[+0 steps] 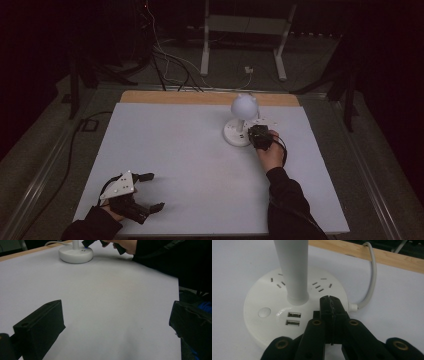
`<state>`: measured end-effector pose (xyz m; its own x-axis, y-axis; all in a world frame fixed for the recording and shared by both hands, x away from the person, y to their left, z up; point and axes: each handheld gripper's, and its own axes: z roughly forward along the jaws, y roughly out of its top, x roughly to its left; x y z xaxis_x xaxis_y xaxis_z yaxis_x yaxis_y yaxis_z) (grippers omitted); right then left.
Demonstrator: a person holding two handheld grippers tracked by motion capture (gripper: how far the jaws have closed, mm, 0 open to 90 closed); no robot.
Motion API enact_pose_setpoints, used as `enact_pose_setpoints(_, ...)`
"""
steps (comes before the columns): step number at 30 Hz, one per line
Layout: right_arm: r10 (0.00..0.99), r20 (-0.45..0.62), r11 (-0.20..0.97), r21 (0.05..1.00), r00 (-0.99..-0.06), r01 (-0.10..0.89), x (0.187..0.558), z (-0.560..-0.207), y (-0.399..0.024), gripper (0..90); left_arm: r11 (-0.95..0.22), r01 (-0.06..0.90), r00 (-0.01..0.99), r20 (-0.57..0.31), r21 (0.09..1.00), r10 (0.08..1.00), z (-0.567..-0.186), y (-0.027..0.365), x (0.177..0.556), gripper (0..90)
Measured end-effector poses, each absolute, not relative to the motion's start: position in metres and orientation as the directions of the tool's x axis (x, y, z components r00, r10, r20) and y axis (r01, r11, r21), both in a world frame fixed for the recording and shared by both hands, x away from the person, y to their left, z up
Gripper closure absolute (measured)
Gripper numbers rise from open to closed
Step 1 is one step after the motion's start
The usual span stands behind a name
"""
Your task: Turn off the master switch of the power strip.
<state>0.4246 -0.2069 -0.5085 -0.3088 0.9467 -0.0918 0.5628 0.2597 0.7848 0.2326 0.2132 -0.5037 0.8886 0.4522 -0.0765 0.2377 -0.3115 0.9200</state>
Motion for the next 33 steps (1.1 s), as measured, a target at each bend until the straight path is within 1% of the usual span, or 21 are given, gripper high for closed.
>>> enact_pose_setpoints(10,0.947,-0.095,0.261,0.782,-0.306,0.566,0.4249,-0.5083,-0.2060,90.0,-0.311,0.238,0.889,-0.077,0.920,0.452,-0.5037,0.2130,0.2324,0.3)
enact_pose_setpoints(15,0.951,-0.065,0.238,0.779,-0.303,0.580,0.4265,-0.5072,-0.2082,90.0,-0.310,0.238,0.889,-0.077,0.920,0.451,-0.5036,0.2131,0.2324,0.3)
enact_pose_setpoints(18,0.948,-0.098,0.263,0.775,-0.302,0.575,0.4258,-0.5072,-0.2050,90.0,-0.311,0.238,0.889,-0.077,0.920,0.451,-0.5037,0.2129,0.2324,0.3)
enact_pose_setpoints(27,0.948,-0.093,0.269,0.748,-0.305,0.607,0.4294,-0.5042,-0.2045,90.0,-0.311,0.237,0.889,-0.076,0.920,0.451,-0.5036,0.2124,0.2318,0.3)
enact_pose_setpoints(28,0.948,-0.093,0.269,0.748,-0.305,0.607,0.4294,-0.5042,-0.2045,90.0,-0.311,0.237,0.889,-0.076,0.920,0.451,-0.5036,0.2124,0.2318,0.3)
enact_pose_setpoints(29,0.942,-0.116,0.292,0.743,-0.314,0.602,0.4295,-0.5037,-0.2031,90.0,-0.310,0.237,0.889,-0.077,0.921,0.451,-0.5035,0.2124,0.2316,0.3)
enact_pose_setpoints(33,0.943,-0.111,0.286,0.750,-0.313,0.596,0.4288,-0.5048,-0.2039,90.0,-0.312,0.233,0.891,-0.073,0.921,0.449,-0.5033,0.2123,0.2313,0.3)
